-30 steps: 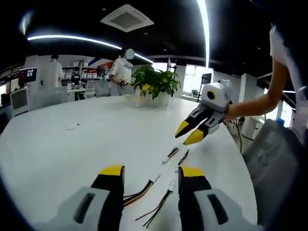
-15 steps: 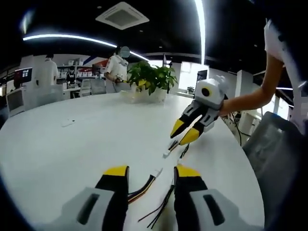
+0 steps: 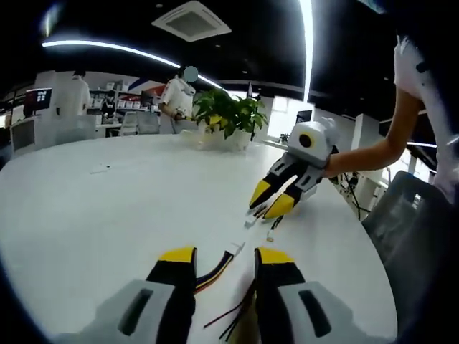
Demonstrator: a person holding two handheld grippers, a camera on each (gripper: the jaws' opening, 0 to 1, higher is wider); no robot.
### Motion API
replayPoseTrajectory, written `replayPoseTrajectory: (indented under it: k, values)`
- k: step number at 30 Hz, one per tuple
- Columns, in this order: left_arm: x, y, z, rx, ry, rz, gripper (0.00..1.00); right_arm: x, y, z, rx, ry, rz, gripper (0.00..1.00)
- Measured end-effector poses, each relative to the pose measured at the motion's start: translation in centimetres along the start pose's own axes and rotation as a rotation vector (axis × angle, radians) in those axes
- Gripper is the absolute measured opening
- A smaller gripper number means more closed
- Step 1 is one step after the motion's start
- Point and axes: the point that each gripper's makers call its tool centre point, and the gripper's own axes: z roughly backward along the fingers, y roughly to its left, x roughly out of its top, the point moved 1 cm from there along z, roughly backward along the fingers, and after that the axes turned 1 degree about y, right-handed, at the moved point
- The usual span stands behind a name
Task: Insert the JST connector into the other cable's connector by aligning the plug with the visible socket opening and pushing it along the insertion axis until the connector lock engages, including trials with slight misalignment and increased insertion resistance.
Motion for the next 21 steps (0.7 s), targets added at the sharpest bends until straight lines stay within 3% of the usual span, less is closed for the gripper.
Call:
replayPoseTrajectory:
  k: [13,18,20,21]
  values:
    - [0.2,-0.1,-0.8,-0.034,-0.046,-0.038,0.18,0.1,0.3,-0.9,0.061,-0.042,-0.008,0.09]
    - [-0.3,-0.2,-1.3,-0.046,-0.037,-0.049,0.17,0.1,0.6,-1.3,0.084,-0.047,-0.004,0.09]
    - [-1.0,0.1,-1.5,-0.030,-0.006,-0.076,0.16,0.1,0.4,-1.5,0.083,-0.055,-0.002,0.08]
    - [-0.4,0.0,-1.8,-0.041,-0.038,-0.087,0.16,0.1,0.4,-1.5,0.088,-0.062,-0.009,0.07]
